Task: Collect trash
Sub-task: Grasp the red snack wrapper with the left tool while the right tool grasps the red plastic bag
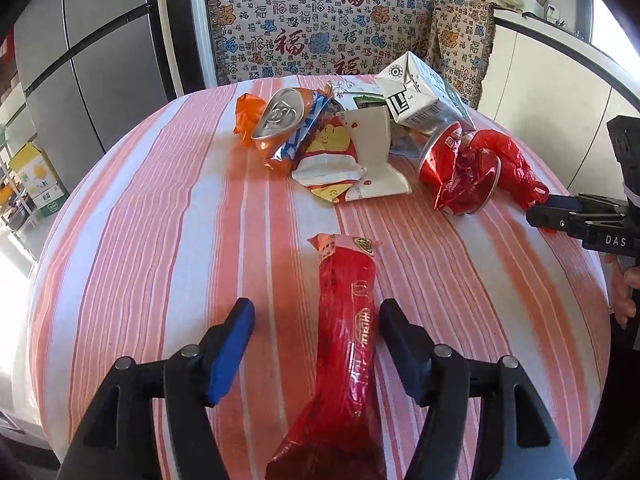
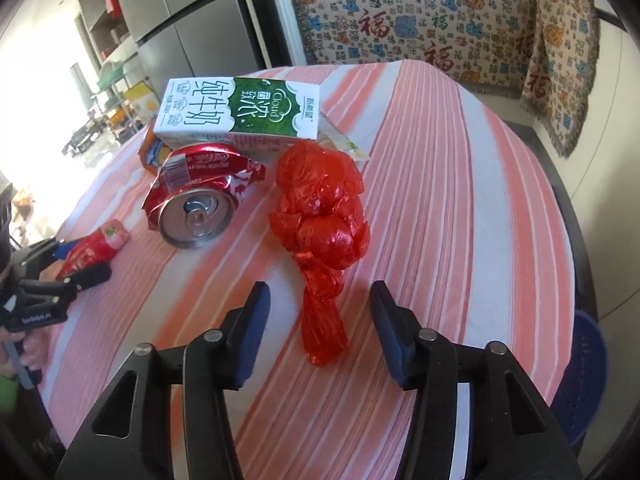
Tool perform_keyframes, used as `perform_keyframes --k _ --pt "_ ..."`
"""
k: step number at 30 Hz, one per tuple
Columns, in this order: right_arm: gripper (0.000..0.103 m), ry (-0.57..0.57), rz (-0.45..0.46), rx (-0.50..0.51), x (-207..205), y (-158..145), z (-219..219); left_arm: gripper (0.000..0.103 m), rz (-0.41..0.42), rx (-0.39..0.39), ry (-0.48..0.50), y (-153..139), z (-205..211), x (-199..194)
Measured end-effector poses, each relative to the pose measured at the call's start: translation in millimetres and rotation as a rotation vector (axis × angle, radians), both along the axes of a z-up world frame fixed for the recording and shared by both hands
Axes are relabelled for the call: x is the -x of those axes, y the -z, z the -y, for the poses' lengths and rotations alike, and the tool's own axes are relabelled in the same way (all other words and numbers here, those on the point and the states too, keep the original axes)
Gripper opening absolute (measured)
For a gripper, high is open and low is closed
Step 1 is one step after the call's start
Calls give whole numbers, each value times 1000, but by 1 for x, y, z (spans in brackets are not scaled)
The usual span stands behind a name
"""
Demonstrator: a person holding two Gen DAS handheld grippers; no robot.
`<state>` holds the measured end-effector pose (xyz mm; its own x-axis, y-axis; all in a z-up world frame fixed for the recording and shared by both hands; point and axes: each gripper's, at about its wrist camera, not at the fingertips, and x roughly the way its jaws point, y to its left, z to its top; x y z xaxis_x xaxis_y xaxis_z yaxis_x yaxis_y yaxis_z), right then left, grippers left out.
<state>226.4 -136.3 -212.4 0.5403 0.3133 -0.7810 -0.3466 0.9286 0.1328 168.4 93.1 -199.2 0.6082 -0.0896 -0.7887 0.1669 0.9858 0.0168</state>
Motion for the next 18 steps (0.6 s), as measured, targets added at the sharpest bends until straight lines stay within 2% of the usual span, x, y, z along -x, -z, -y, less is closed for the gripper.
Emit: perform_keyframes --k 2,6,10,13,14,15,16,18 --pt "69 -7 -3 9 -3 -2 -3 66 -3 6 2 -1 0 3" --pt "70 -16 19 54 -15 -14 -10 66 -13 27 34 -2 -2 7" --pt "70 -45 0 113 -34 -16 -22 66 -15 3 76 -5 2 10" --pt "69 -34 -36 84 -46 -13 -21 65 -15 -16 97 -7 5 10" --pt "56 -33 -49 67 -48 -13 -19 56 -17 -23 104 -7 6 10" --pt "41 -33 -64 49 -49 -13 -17 34 -23 -30 110 -7 6 10" --pt "41 -27 -67 36 -47 -14 -14 23 -33 -30 115 -6 6 10" --pt "40 -24 -56 27 -40 -19 -13 18 -25 -15 108 -7 2 12"
